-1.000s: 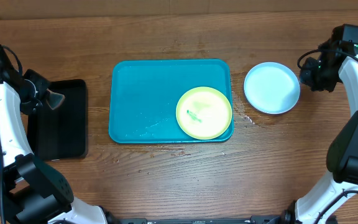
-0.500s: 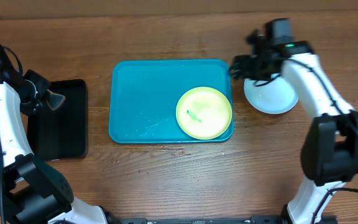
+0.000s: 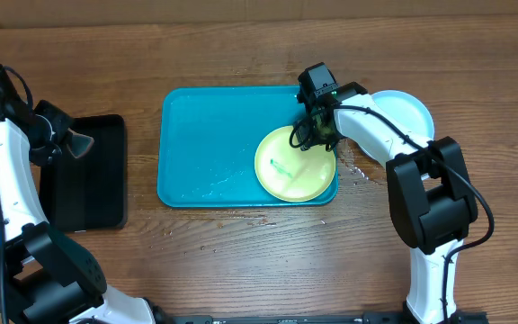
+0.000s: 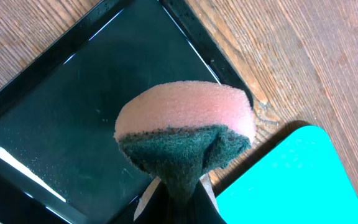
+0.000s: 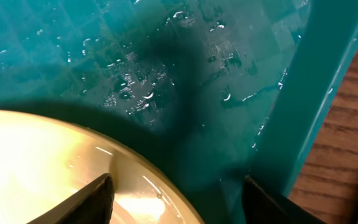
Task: Clean dirty plates on tray and stack at the side
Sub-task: 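Move the right gripper to the yellow plate rim and grip it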
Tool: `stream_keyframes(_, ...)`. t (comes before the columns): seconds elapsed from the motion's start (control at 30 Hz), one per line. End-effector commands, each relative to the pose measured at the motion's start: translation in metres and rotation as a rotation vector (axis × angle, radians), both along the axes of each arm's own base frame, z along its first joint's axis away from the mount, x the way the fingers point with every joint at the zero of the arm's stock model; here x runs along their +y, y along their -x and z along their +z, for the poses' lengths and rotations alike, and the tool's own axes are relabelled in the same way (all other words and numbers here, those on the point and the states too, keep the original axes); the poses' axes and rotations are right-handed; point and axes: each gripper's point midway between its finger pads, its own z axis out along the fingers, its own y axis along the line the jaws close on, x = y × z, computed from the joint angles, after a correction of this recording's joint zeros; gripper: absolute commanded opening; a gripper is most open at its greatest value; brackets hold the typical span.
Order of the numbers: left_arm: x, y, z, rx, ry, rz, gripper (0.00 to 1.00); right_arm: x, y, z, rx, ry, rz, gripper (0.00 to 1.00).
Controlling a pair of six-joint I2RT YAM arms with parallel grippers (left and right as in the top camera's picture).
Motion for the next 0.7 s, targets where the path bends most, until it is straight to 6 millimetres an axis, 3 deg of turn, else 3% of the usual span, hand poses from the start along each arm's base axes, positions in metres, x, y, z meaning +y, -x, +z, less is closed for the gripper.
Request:
stream_keyframes(0.0, -0.003, -0.001, -0.002, -0.001, 0.001, -0.022, 0.04, -0.010, 0.002, -0.001, 0.008, 0.048, -0.008, 0.63)
stream_keyframes(0.17, -0.003, -0.001, -0.002, -0.001, 0.001, -0.021, 0.04, -0.007, 0.028, -0.005, 0.119, 0.020, 0.004, 0.49)
stream_keyframes(0.5, -0.003, -0.001, -0.002, 0.000, 0.002, -0.022, 0.04, -0.001, 0.064, -0.005, 0.288, -0.046, -0.099, 0.45)
stream_keyframes(0.63, -0.004, -0.001, -0.002, 0.002, 0.003, -0.023, 0.04, 0.016, 0.068, -0.003, 0.319, -0.141, -0.087, 0.24)
stream_keyframes(0.67, -0.004, -0.001, -0.002, 0.002, 0.003, -0.024, 0.04, 0.020, 0.067, -0.002, 0.322, -0.162, -0.094, 0.23)
